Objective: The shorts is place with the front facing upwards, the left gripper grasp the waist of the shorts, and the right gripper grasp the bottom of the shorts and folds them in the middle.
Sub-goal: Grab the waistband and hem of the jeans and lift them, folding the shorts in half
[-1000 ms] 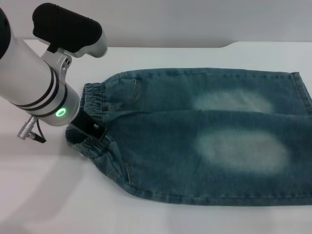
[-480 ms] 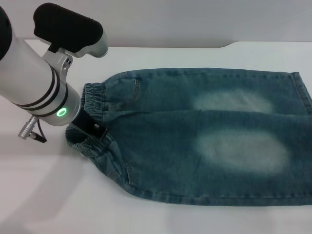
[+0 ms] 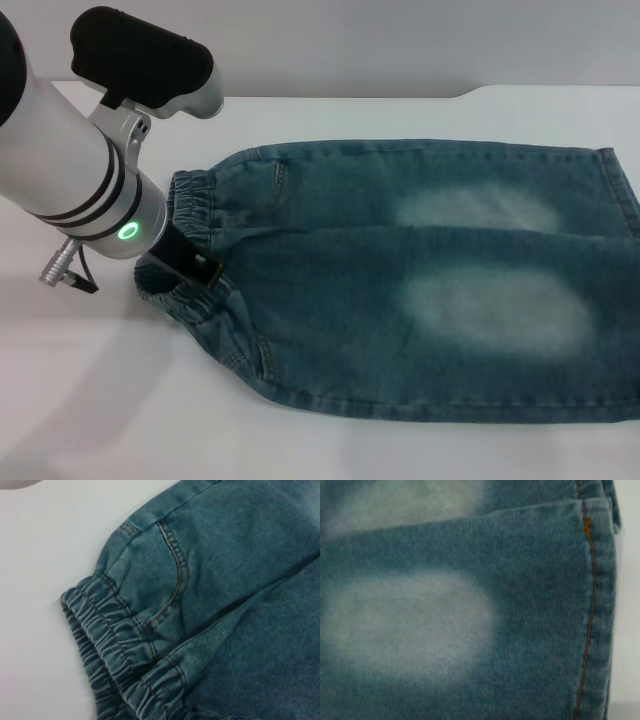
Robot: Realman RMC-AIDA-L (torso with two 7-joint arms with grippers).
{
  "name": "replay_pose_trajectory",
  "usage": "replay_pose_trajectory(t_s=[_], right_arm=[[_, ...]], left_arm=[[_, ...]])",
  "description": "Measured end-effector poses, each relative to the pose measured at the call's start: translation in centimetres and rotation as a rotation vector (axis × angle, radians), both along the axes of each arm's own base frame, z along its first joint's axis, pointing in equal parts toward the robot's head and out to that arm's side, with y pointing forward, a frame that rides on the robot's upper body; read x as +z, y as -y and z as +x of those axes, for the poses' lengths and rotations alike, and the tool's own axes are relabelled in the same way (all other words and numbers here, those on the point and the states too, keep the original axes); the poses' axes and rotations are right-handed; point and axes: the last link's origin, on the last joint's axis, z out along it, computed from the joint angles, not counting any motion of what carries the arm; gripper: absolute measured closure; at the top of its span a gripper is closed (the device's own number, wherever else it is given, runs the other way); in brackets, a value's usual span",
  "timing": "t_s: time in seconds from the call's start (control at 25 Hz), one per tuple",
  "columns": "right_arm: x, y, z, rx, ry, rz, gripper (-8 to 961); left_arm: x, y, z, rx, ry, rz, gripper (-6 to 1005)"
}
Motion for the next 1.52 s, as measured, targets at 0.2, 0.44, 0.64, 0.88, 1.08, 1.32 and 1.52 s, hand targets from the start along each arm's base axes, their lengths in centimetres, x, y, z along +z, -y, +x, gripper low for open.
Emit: replay_pose_trajectory(t_s=[0.2, 0.44, 0.64, 0.88, 1.08, 1.32, 1.52], right_arm=[[-0.1, -0.1, 0.0, 0.002, 0.005, -0.005, 362], [-0.2, 0.0, -0.1, 0.029, 0.009, -0.030, 367], [-0.3, 0.0, -0.1, 0.041, 0.011, -0.043, 540], [-0.4, 0.1, 0.1, 0.041, 0.007, -0.045, 856], [-0.1, 0.0, 0.0, 0.048, 0.008, -0.036, 896], [1.2, -0.4, -0.5, 0.097, 0.031, 0.014, 945], [3.2, -1.5, -1.7, 0.191, 0.024, 0.118, 945]], left_arm=[[0.0, 0.0, 0.0, 0.000, 0.001, 0.000, 964], [0.0, 0.0, 0.0, 0.000, 0.001, 0.000, 964], [0.0, 0.0, 0.0, -0.002, 0.001, 0.000, 964], [0.0, -0.1, 0.1, -0.005, 0.002, 0.001, 964], [0.1, -0.2, 0.2, -0.008, 0.007, 0.008, 964], [0.3, -0.3, 0.1, -0.013, 0.015, 0.025, 964], [0.4, -0.6, 0.1, -0.024, 0.027, 0.045, 964]])
